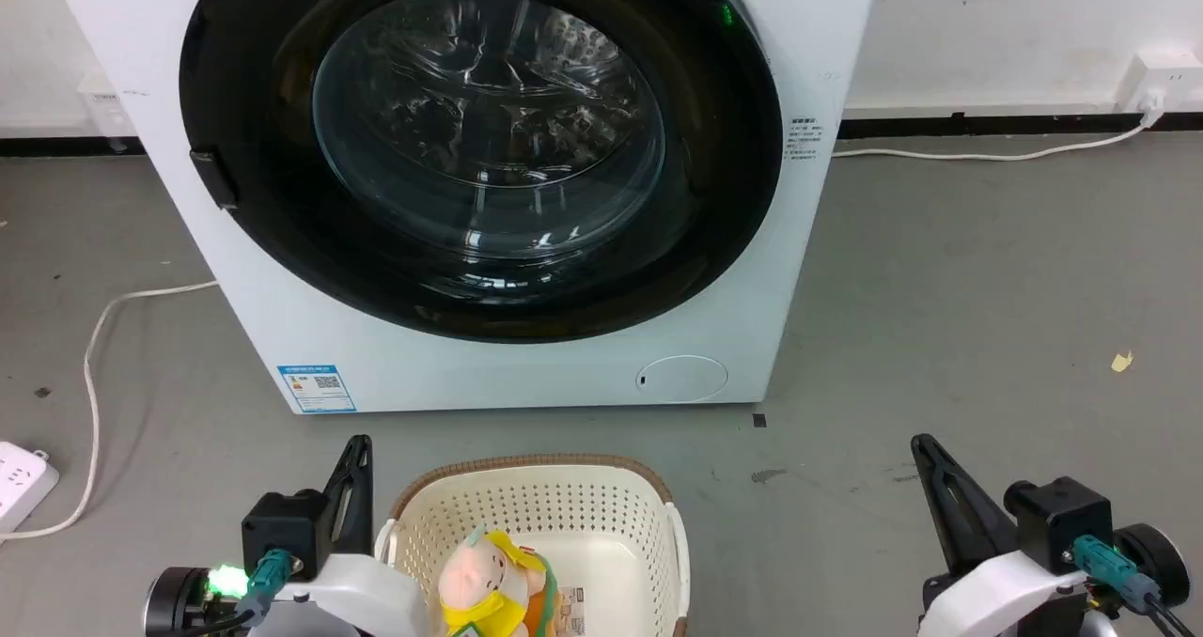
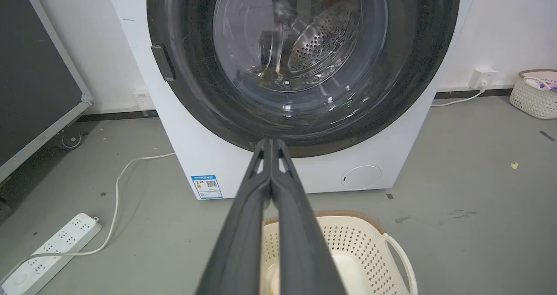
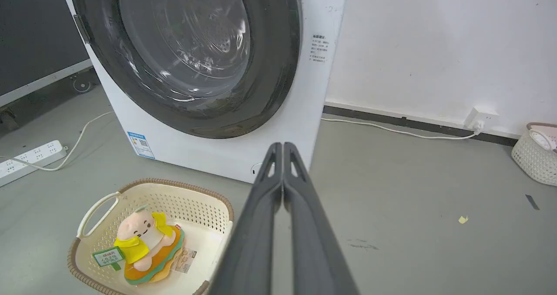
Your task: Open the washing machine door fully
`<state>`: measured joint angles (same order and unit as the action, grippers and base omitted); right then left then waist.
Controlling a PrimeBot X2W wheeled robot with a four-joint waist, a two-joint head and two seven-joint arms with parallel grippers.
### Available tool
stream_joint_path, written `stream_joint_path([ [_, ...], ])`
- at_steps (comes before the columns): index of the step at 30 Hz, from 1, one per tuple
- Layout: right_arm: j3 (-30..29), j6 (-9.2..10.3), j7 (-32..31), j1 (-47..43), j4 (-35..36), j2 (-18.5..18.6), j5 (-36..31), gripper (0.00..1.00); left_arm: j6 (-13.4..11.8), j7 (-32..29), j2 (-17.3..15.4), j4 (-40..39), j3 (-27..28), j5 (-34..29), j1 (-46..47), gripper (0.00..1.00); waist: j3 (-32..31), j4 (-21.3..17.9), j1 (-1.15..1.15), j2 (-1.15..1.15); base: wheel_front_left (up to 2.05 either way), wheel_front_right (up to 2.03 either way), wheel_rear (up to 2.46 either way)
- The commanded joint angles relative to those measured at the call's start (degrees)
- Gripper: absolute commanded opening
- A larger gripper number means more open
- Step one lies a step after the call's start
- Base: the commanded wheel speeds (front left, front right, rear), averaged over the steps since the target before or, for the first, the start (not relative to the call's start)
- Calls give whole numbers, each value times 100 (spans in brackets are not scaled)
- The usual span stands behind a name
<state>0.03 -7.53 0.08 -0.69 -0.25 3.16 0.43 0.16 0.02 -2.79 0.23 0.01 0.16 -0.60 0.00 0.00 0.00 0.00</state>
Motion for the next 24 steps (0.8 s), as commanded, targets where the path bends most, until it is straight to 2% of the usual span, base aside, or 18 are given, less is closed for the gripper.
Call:
stream_joint_path([
  [1,-3,4,-8,69,25,-28,-43,0,-16,-2,-9,-23,-1,-16,60,0,0,0,0,0,0,0,0],
  [24,-3,4,-8,69,25,-28,-43,0,-16,-2,-9,-23,-1,-16,60,0,0,0,0,0,0,0,0],
])
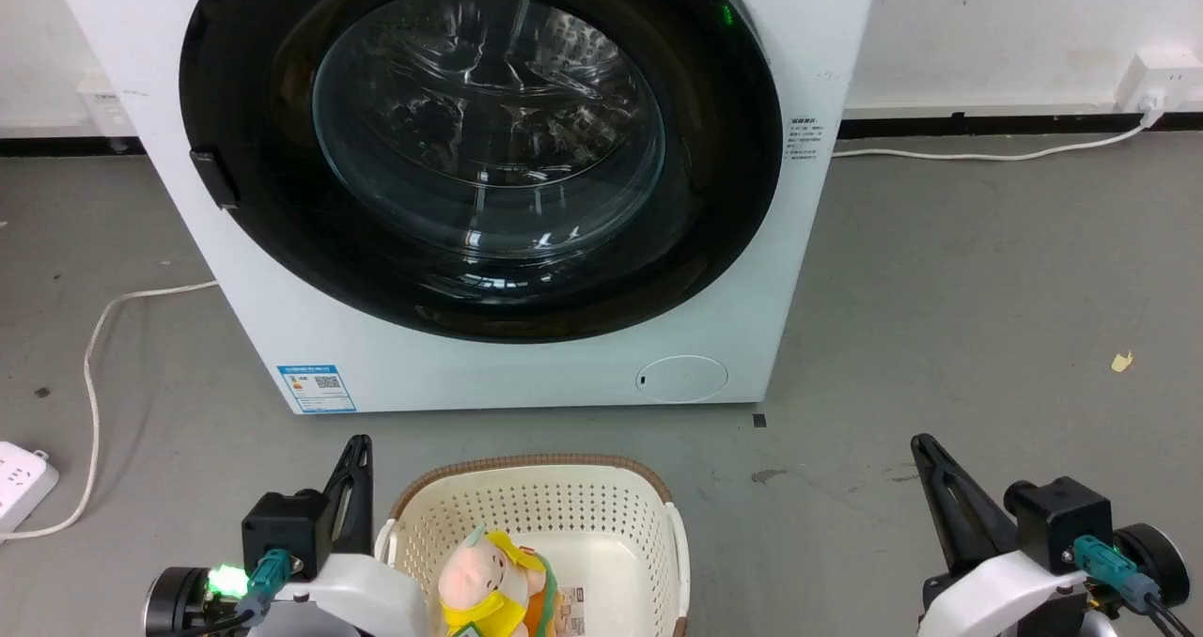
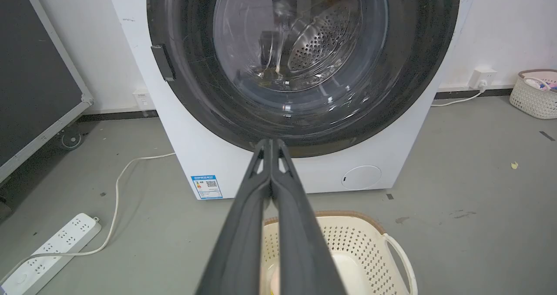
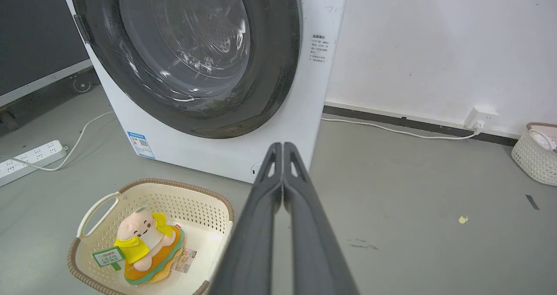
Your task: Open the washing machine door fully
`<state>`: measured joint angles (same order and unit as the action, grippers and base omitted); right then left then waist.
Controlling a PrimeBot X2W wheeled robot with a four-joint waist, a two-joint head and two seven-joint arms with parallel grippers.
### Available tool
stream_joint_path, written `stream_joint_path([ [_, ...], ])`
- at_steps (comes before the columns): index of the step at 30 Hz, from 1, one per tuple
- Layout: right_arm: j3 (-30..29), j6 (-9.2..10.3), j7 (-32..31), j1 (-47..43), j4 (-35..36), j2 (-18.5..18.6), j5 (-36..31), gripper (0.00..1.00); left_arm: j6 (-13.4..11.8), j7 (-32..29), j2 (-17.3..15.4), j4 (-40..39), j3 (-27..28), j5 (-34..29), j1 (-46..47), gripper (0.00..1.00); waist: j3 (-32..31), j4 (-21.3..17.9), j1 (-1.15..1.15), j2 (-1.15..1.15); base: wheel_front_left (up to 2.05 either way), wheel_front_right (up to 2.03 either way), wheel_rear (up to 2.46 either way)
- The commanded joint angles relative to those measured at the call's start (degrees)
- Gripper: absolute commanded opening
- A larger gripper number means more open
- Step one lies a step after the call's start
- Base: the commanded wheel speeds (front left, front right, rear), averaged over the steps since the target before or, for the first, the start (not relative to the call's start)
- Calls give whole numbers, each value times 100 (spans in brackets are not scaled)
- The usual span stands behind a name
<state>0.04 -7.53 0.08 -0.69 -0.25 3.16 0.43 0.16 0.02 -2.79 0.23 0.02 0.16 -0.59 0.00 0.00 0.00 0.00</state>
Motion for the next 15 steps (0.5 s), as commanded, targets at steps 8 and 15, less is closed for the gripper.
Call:
stream_joint_path([
  [8,6,0,2,-3,-2,1,5,100,0,2,1,2,0,1,-1,100,0,0,0,0,0,0,0],
  [15,14,0,82,0,7,-1,82,100,-38,82,-2,0,-60,-12,8,100,-3,-7,0,0,0,0,0],
])
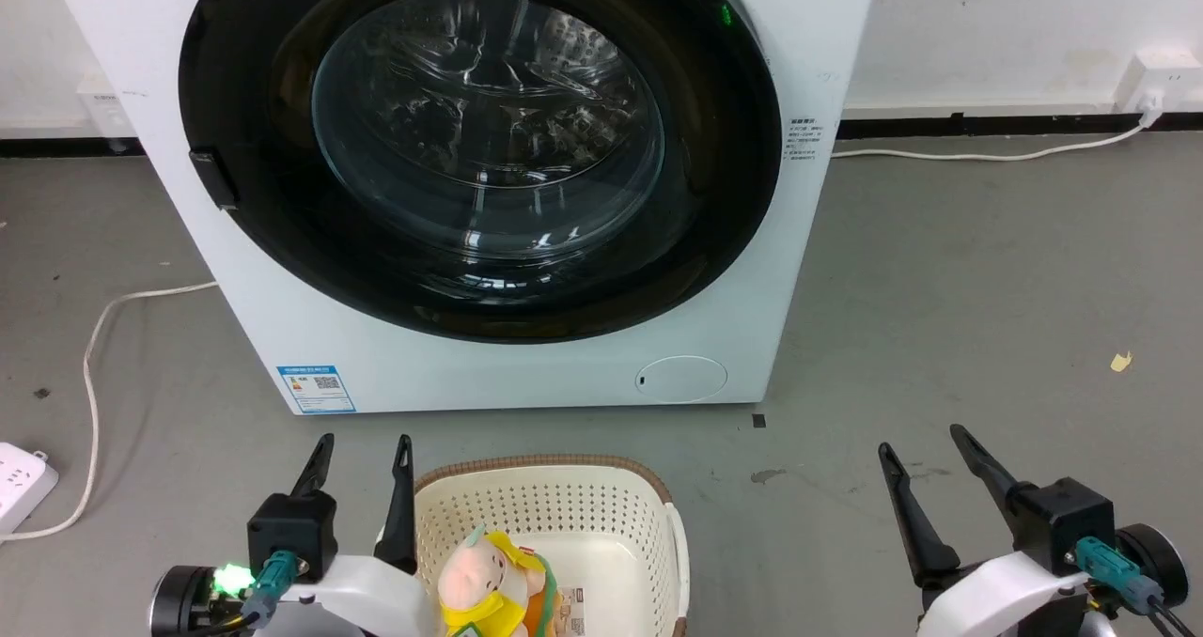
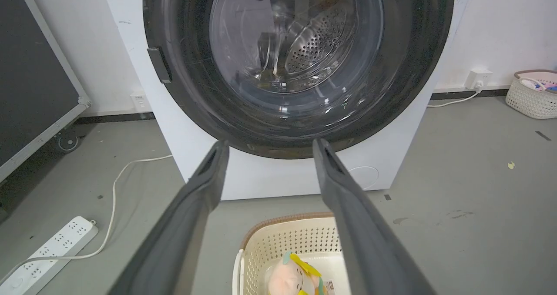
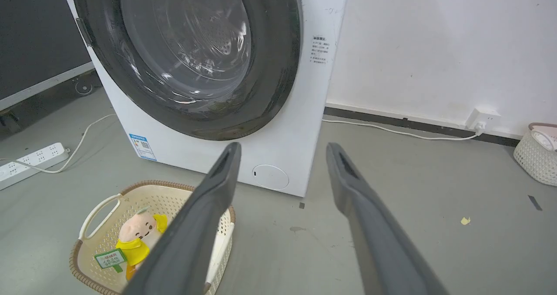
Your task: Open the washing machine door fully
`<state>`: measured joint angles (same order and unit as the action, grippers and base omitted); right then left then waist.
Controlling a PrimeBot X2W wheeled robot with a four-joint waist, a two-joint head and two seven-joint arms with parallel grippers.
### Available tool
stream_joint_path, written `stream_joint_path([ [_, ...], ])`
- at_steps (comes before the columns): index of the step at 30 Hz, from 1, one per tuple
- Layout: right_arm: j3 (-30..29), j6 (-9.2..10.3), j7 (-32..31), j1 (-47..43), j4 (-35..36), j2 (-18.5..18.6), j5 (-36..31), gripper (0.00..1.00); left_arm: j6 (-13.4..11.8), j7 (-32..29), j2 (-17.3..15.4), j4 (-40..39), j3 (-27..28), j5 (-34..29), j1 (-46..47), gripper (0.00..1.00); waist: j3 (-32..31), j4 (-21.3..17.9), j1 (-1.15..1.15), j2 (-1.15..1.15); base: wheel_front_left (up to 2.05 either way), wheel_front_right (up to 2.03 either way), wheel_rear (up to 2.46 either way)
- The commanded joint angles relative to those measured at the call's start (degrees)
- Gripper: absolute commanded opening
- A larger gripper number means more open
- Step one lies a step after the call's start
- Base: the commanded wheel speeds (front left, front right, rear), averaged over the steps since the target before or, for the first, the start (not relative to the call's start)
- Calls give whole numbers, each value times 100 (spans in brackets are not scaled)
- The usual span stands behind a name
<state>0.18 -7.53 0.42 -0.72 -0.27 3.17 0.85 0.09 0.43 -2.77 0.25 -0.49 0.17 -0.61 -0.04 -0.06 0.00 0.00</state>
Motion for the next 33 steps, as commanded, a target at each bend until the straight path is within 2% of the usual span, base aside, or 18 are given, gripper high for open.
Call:
stream_joint_path([
  [1,-1,0,60,6,14,-2,54,100,-38,53,-5,-3,-19,-14,11,100,2,-2,0,0,0,0,0],
  [17,39,1,258,268,6,52,486,100,-158,256,-66,-90,-207,-34,155,100,255,31,0,0,0,0,0],
  [18,16,1,261,506,-8,127,711,100,-197,316,-91,-145,-272,-41,262,100,427,69,0,0,0,0,0],
  [25,-117,1,147,1002,-66,191,1136,100,-264,400,-119,-218,-363,-39,418,100,689,145,0,0,0,0,0],
  [33,-369,2,-100,1726,-265,157,1766,100,-338,495,-140,-280,-494,-30,580,100,954,254,0,0,0,0,0],
])
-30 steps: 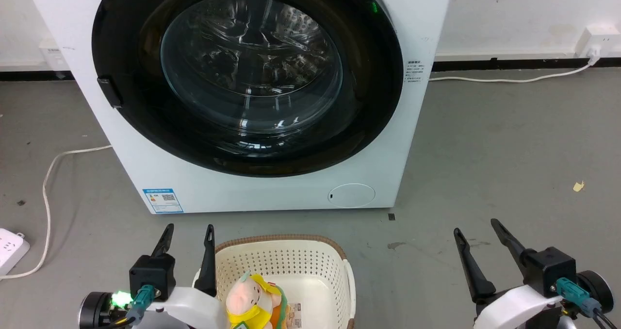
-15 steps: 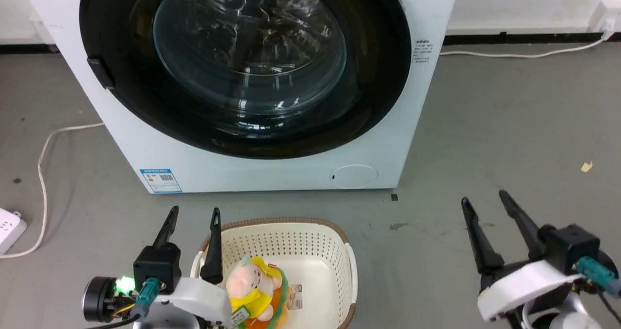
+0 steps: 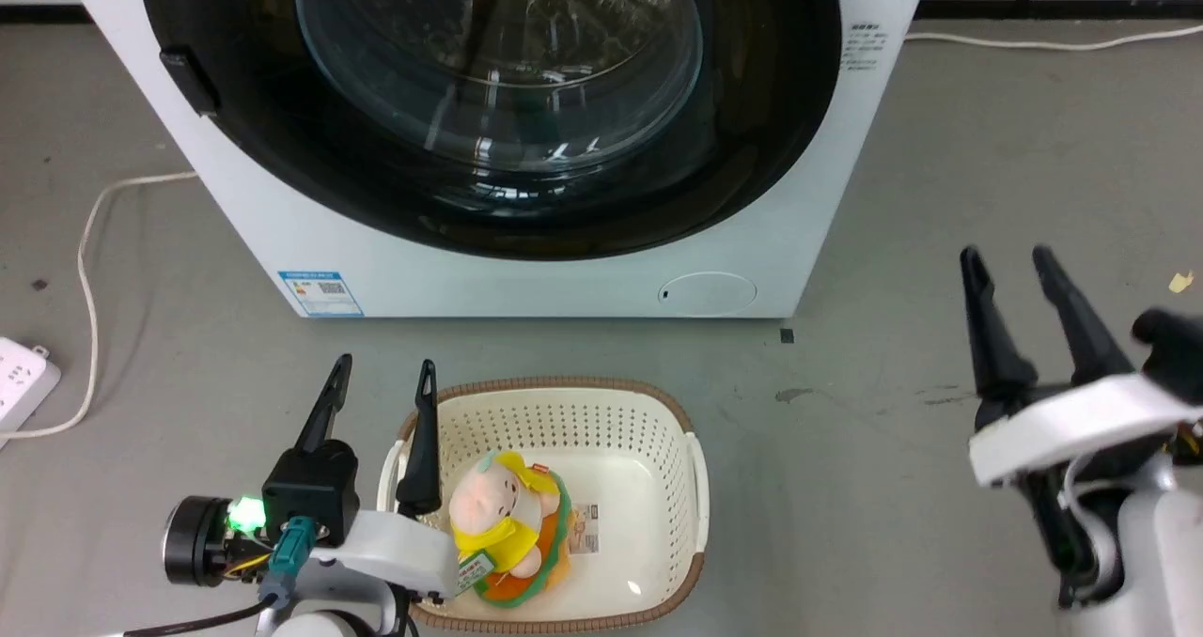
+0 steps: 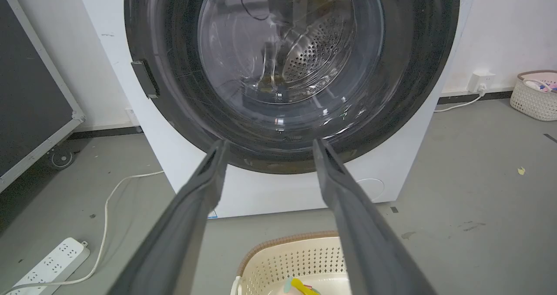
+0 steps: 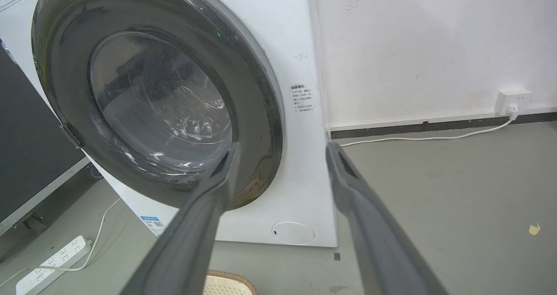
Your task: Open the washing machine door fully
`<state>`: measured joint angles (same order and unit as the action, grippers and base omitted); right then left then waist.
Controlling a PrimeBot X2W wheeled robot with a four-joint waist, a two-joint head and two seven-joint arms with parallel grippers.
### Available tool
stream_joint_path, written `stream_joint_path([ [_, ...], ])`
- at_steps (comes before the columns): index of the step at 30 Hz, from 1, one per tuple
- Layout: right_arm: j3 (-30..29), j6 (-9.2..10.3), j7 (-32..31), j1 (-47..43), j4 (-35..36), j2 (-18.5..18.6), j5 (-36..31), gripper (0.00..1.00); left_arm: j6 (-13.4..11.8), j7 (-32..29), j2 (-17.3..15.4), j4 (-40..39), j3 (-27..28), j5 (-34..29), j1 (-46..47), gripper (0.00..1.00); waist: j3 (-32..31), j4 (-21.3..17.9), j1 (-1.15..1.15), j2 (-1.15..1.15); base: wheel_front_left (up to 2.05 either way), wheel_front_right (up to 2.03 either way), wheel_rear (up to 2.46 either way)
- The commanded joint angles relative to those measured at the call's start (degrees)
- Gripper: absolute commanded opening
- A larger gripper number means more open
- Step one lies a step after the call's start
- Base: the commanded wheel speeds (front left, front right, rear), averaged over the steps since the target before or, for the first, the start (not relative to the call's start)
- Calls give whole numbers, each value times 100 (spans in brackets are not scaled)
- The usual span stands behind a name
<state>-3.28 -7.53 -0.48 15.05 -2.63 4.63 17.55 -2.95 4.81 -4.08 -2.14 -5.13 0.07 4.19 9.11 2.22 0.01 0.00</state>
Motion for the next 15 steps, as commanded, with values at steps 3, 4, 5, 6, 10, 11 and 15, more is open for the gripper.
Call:
stream_joint_path([
  [3,-150,2,-122,459,-172,-27,346,100,-59,94,-16,-60,-82,-14,161,100,127,67,-1,0,0,0,0],
  [4,-217,2,-157,563,-241,-46,439,100,-68,106,-17,-66,-100,-11,180,100,155,82,-1,0,0,0,0],
  [5,-283,2,-196,669,-314,-60,518,100,-79,118,-17,-75,-116,-7,201,100,183,99,-1,0,0,0,0],
  [6,-334,2,-235,775,-382,-70,576,100,-91,130,-17,-84,-130,-4,220,100,210,114,-1,0,0,0,0],
  [10,-484,2,-342,1180,-623,-91,706,100,-131,178,-27,-115,-187,6,279,100,315,158,-1,0,0,0,0],
  [11,-517,2,-360,1278,-679,-96,732,100,-138,189,-34,-122,-202,7,291,100,342,167,-1,0,0,0,0],
  [15,-668,2,-403,1633,-938,-126,902,98,-176,237,-56,-150,-254,10,336,100,439,199,-1,0,0,0,0],
])
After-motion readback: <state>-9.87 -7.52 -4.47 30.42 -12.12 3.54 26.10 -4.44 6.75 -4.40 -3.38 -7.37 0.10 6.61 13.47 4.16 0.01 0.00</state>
